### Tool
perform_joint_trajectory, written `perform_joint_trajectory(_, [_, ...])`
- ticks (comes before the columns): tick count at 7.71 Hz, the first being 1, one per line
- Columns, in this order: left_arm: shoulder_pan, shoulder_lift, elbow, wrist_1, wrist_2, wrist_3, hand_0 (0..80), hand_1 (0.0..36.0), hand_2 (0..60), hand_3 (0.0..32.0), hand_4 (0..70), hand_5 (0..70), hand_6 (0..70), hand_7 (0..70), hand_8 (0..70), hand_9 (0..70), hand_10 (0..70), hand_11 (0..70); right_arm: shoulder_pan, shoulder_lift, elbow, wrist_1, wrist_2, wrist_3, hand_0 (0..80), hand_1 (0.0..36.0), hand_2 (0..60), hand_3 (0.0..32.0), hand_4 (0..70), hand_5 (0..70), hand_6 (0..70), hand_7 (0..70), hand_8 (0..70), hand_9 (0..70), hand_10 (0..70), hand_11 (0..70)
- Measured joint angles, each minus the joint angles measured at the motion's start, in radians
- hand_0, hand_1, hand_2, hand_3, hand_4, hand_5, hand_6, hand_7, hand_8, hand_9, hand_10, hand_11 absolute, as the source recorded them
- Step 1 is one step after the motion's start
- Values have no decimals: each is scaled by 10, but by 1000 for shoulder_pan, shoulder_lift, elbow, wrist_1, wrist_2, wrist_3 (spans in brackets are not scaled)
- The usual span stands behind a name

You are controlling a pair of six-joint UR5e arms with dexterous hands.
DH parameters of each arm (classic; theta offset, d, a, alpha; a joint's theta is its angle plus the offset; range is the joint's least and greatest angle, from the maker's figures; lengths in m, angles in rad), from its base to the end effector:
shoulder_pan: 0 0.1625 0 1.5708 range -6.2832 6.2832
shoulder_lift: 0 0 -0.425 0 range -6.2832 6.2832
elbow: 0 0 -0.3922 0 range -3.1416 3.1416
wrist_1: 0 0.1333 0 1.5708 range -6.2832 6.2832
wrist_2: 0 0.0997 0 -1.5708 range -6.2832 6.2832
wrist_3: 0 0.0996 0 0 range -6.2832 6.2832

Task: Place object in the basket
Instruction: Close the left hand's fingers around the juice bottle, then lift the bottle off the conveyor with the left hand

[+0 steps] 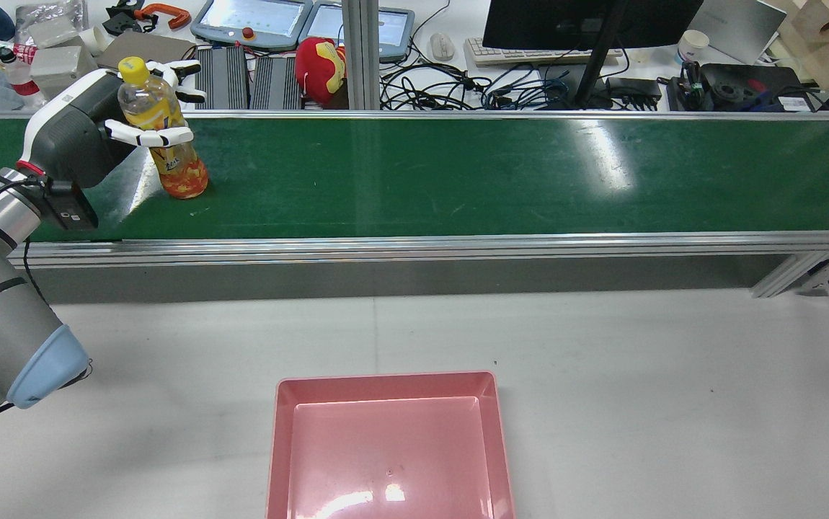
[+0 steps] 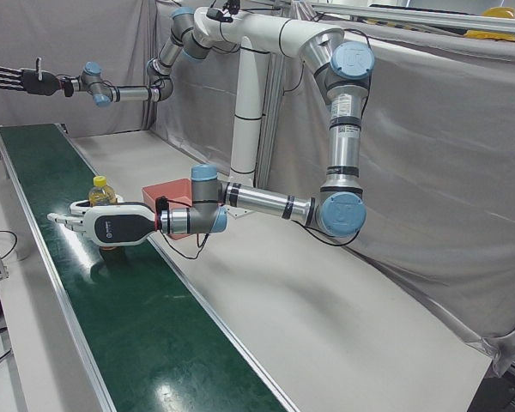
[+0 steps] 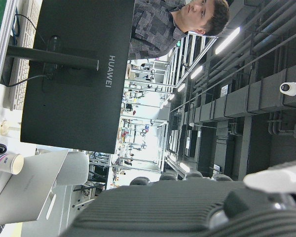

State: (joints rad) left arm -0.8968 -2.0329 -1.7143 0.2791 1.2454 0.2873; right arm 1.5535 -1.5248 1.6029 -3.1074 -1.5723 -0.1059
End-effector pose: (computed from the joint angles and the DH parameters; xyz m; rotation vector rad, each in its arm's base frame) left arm 0.2662 -0.5979 0.3838 -0.1766 2.3141 -1.6406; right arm 0.1241 -0.5229 0.6444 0.0996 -2.2804 2.0356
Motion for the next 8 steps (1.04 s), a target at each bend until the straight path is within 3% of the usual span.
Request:
perform_joint_trajectory(1, [0,-5,0,16,0,-1,644,263,600,0,700,700,688,681,700,700,700,700,0,0,0,0,0,0,0,0,0,0,0,0,0,0,0,0,0,0])
perform_joint_trajectory(2, [-1,-6,-1,23,0,-2,629,265,600,0,700,700,700,700,700,700,700,700,0,0,0,0,0,0,0,0,0,0,0,0,0,0,0,0,0,0])
perform_joint_trajectory(6, [-4,-18,-21,46,2,-7,616,286,600,0,700,700,700,700,700,700,700,700,0,0,1,0,0,0,0,0,0,0,0,0,0,0,0,0,0,0])
perform_joint_trajectory(8, [-4,-22,-104,115,4,-4,617,295,600,0,700,700,700,696,700,700,700,700,0,0,2,0,0,0,0,0,0,0,0,0,0,0,0,0,0,0])
